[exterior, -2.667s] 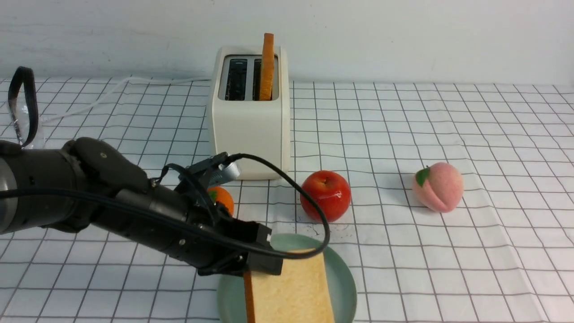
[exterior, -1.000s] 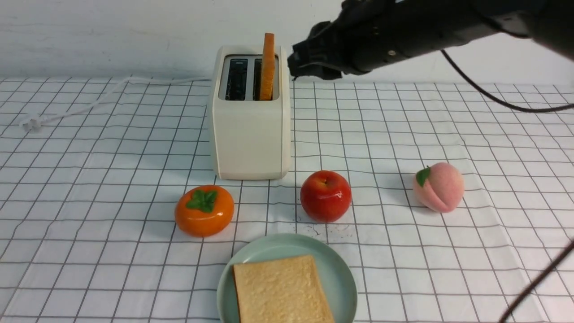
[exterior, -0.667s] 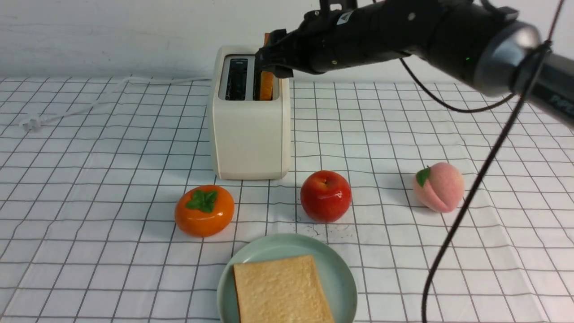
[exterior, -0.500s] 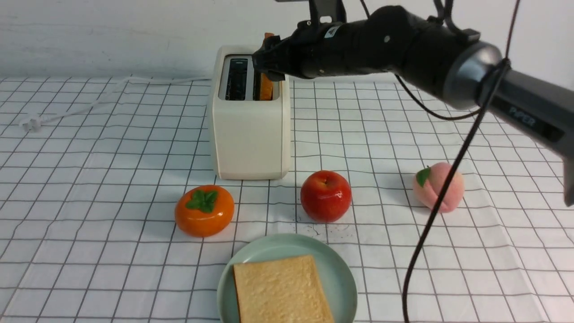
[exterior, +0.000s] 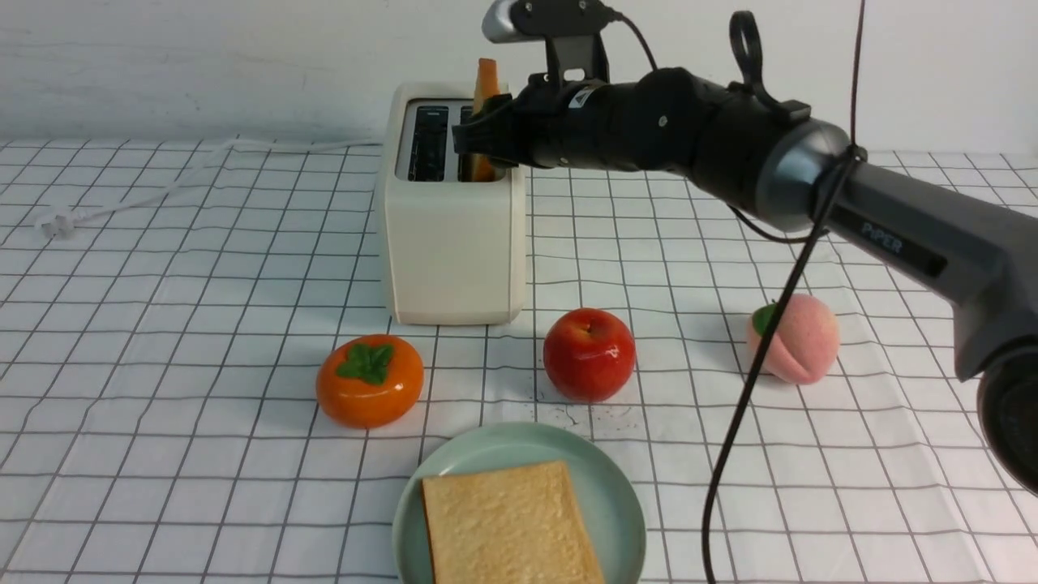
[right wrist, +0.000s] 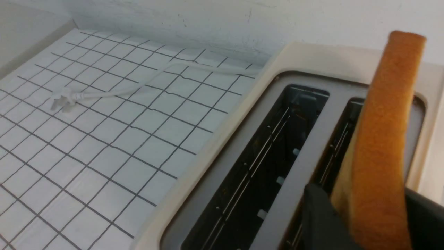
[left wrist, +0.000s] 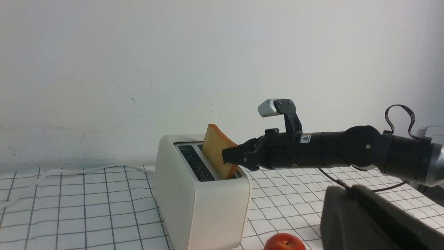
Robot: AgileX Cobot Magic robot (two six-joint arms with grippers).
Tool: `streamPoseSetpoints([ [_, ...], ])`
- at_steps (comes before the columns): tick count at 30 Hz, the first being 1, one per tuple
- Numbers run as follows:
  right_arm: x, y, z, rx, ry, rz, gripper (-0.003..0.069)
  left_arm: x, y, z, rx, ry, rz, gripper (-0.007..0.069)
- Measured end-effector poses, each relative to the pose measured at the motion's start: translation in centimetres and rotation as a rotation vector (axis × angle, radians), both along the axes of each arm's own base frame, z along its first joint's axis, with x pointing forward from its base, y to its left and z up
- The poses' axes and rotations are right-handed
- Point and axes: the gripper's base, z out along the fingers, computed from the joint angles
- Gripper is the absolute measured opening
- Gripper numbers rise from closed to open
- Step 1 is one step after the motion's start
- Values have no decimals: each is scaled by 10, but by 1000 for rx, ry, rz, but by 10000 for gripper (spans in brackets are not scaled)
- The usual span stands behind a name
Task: Take toasted bread from bread machine on white checkered table place on plate.
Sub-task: 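Grasp the toast slice in the toaster and pull it up out of the slot with the right gripper, then place the held slice of bread on top of the slice on the plate with the right gripper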
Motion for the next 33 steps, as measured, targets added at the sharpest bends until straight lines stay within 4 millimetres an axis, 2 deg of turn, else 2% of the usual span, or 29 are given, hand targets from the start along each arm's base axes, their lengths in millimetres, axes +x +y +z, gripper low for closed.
streamPoseSetpoints([
  [4, 0, 0, 1, 12, -11, -9, 103, 0, 0, 0, 0, 0, 0, -13],
  [6, 1, 0, 2, 19, -15, -13, 102, 0, 0, 0, 0, 0, 0, -13],
  [10, -2, -2, 15, 57, -34, -24, 102, 0, 0, 0, -1, 0, -1, -13],
  [11, -9, -5, 35, 74, -59, -20, 102, 0, 0, 0, -1, 1, -1, -13],
  [14, -20, -9, 60, 87, -77, -1, 102, 0, 0, -1, 3, 9, -2, -13],
  [15, -37, -14, 88, 88, -77, 41, 102, 0, 0, -2, 8, 22, -3, -13],
  [17, -51, -19, 109, 89, -79, 71, 102, 0, 0, -3, 12, 32, -5, -13],
  [18, -69, -24, 130, 75, -65, 119, 102, 0, -1, -5, 18, 47, -7, -13],
  [20, -100, -33, 157, 20, -36, 207, 102, 0, -1, -7, 29, 74, -10, -13],
  [21, -103, -34, 159, 14, -33, 215, 102, 0, -1, -8, 32, 80, -11, -13],
  [22, -121, -39, 171, -27, -4, 272, 102, 0, -1, -10, 40, 99, -14, -13],
  [27, -172, -56, 187, -172, 138, 428, 102, -1, -2, -17, 70, 170, -23, -13],
  [31, -201, -71, 186, -251, 243, 472, 102, -2, -2, -22, 92, 220, -29, -13],
  [33, -215, -81, 178, -277, 288, 455, 102, -3, -2, -24, 103, 248, -32, -13],
])
